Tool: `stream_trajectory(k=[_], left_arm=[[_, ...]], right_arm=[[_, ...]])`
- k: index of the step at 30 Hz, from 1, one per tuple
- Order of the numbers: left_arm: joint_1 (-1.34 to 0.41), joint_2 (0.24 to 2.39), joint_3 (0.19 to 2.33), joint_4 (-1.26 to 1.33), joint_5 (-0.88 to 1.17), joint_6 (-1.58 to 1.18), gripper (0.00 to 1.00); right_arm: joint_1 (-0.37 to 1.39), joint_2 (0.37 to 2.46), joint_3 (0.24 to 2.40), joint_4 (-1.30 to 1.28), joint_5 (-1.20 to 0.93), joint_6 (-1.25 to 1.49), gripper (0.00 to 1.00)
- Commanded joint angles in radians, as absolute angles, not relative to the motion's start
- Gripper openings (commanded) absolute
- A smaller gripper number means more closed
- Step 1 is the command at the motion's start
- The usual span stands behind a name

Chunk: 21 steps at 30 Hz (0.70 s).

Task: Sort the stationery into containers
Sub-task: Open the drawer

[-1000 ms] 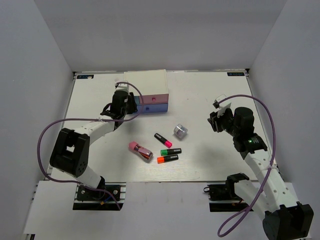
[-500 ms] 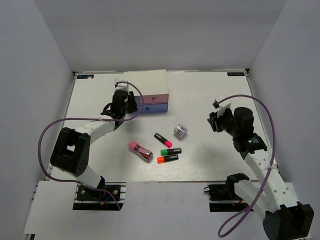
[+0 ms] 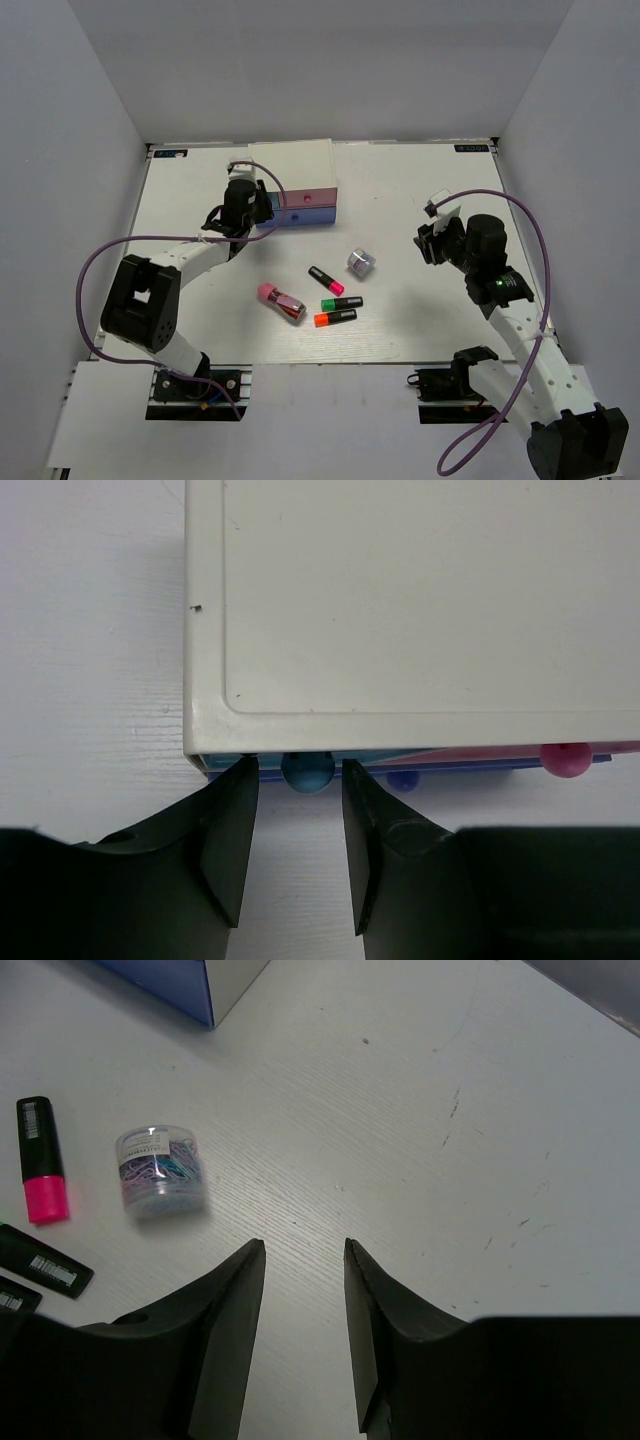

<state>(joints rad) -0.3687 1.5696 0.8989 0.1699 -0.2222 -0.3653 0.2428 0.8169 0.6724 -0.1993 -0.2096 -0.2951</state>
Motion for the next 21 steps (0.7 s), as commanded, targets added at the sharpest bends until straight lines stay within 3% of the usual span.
stream_trajectory(k=[1, 21], left_arm=[[-0.371, 1.563, 0.928, 0.207, -0.241, -0.374, 0.49], [-0.371, 1.572, 0.901, 0.255, -0.259, -0.393, 0.42]], right_arm=[[0.250, 0.801, 0.670, -0.150, -0.199, -0.291, 0.44], [0.252, 0.799, 0.669, -0.147, -0.199, -0.290, 0.44]])
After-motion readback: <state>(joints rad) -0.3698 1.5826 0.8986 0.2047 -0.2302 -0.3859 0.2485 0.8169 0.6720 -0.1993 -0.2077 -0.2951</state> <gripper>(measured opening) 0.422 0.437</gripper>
